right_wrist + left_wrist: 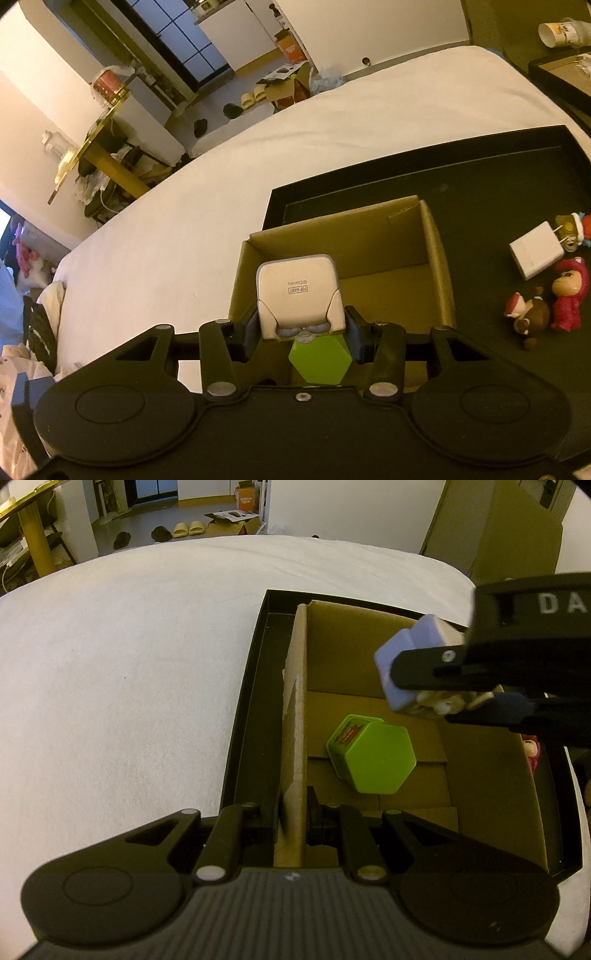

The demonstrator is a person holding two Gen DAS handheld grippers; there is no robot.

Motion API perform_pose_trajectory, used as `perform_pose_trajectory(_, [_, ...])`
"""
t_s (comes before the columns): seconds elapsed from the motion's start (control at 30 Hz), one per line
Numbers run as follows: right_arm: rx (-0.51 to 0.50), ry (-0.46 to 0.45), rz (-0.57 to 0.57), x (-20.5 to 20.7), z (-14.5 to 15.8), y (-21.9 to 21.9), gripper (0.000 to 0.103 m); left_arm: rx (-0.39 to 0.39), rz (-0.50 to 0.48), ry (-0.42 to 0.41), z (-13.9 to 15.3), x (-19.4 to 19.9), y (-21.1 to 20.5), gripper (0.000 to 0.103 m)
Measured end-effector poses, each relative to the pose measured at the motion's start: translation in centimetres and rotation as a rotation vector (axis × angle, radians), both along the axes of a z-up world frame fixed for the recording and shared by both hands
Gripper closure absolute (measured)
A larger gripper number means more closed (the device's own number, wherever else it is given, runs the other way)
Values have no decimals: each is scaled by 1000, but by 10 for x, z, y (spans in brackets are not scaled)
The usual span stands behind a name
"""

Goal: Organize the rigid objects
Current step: 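Carry the white block over the box with the right tool, then lower the grey cat-face cube into the box and open the right tool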

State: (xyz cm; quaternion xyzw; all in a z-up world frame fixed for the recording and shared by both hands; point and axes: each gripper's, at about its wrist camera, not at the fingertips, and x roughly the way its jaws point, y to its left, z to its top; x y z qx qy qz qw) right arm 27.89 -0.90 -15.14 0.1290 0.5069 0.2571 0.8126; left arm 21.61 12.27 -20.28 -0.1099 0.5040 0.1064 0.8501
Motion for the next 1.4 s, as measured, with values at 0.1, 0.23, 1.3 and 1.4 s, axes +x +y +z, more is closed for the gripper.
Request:
perform_pose_trajectory(0.1, [-5,6,5,-1,-3,1,57,0,1,0,0,0,0,91])
perform_pose_trajectory(0.23, [-13,17,1,-1,-7,1,57,-1,1,-1,0,0,0,91])
perform_pose_trajectory(1.3, [9,-23,-13,-7,11,-27,54,-5,1,-3,-1,0,1,91])
perform_pose_trajectory(1.4, [5,-28,-22,-7,13,-36,54,-4,1,-3,-1,0,1,91])
